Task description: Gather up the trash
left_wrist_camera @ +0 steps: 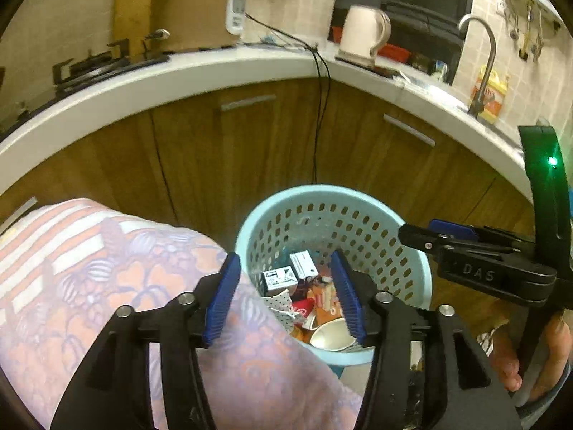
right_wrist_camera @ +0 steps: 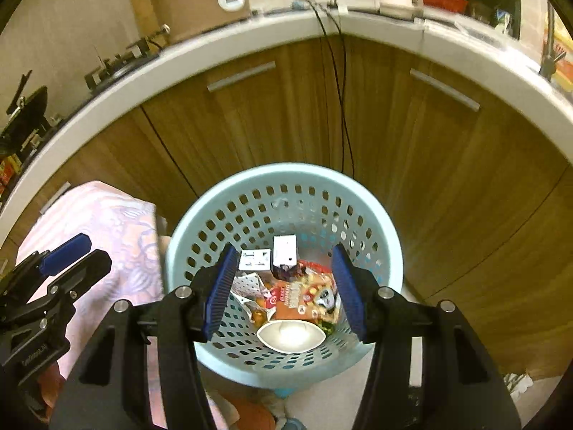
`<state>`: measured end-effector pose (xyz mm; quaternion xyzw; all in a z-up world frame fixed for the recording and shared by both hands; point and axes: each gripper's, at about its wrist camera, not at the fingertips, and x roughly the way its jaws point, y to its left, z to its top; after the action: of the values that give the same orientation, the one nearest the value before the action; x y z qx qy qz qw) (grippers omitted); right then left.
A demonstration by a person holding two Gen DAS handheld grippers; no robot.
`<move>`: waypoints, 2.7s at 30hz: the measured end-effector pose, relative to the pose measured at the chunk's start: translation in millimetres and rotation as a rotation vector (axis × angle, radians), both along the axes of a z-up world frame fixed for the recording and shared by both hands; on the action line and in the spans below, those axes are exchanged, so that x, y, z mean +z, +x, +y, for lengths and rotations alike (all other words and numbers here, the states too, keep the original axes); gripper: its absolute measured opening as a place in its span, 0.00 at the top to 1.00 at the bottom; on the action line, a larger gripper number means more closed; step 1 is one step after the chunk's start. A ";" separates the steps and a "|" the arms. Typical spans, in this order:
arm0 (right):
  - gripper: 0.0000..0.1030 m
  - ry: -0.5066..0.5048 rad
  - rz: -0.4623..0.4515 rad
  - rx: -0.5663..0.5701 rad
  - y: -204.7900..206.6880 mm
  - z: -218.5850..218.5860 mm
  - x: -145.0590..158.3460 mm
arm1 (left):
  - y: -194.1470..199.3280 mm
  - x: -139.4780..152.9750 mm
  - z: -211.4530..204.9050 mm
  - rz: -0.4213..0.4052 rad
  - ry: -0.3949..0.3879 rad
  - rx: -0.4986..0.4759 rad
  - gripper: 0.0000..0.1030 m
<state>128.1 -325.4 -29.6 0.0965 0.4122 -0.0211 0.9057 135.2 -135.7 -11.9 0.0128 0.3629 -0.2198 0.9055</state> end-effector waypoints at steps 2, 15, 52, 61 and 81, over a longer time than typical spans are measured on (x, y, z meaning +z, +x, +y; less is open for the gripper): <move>0.49 -0.018 -0.044 0.002 -13.5 10.2 12.6 | -12.3 7.3 10.7 -0.030 -0.010 0.031 0.38; 0.47 -0.184 -0.254 -0.011 -83.2 74.6 63.5 | -85.7 33.6 62.7 -0.170 -0.006 0.201 0.19; 0.46 -0.199 -0.297 -0.079 -114.3 92.5 46.0 | -108.9 19.4 84.9 -0.240 0.023 0.255 0.13; 0.43 -0.199 -0.311 -0.071 -116.3 93.7 49.4 | -109.9 20.3 87.9 -0.247 0.014 0.260 0.12; 0.42 -0.190 -0.301 -0.052 -112.6 96.2 49.6 | -111.6 20.7 89.8 -0.247 0.007 0.271 0.12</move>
<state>15.5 -229.2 20.0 0.0232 0.2655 -0.0688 0.9614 23.6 -45.9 8.8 -0.0063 0.2478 -0.0914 0.9645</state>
